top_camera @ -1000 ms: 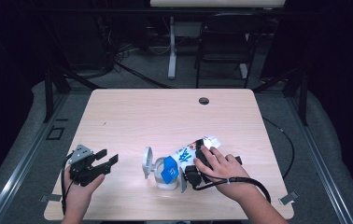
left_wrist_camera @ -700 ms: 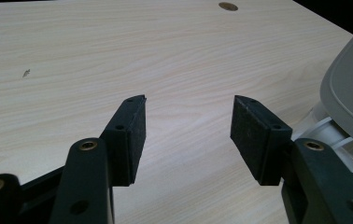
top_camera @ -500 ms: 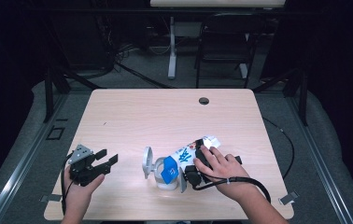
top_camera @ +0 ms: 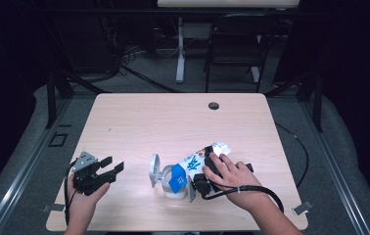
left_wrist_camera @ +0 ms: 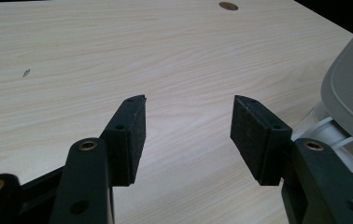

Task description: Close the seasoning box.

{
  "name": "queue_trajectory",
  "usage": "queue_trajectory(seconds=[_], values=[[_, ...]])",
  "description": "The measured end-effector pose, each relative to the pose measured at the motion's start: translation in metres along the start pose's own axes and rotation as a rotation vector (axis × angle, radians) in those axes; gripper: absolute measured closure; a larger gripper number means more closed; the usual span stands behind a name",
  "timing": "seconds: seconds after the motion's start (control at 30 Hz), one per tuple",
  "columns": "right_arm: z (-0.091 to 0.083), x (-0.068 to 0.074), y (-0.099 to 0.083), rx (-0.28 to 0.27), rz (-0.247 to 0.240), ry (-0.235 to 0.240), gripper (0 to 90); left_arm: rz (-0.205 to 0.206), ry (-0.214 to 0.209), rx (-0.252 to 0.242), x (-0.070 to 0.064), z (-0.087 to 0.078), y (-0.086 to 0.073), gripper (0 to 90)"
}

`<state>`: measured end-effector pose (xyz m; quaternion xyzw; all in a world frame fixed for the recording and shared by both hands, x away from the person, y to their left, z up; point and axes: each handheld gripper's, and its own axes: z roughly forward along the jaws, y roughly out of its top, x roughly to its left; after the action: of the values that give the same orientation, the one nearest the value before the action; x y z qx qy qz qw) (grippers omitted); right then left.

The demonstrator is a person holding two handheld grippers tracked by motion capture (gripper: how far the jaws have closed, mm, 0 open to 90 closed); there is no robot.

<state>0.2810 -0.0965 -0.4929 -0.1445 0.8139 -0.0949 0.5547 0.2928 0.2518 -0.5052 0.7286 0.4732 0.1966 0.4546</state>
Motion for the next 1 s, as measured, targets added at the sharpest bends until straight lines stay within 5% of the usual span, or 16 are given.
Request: queue_trajectory(seconds=[1.0], values=[[-0.0001, -0.0003, 0.0005, -0.002, -0.008, 0.0, 45.3, 0.0, 0.001, 0.0, 0.0007, 0.0001, -0.0001, 45.8]])
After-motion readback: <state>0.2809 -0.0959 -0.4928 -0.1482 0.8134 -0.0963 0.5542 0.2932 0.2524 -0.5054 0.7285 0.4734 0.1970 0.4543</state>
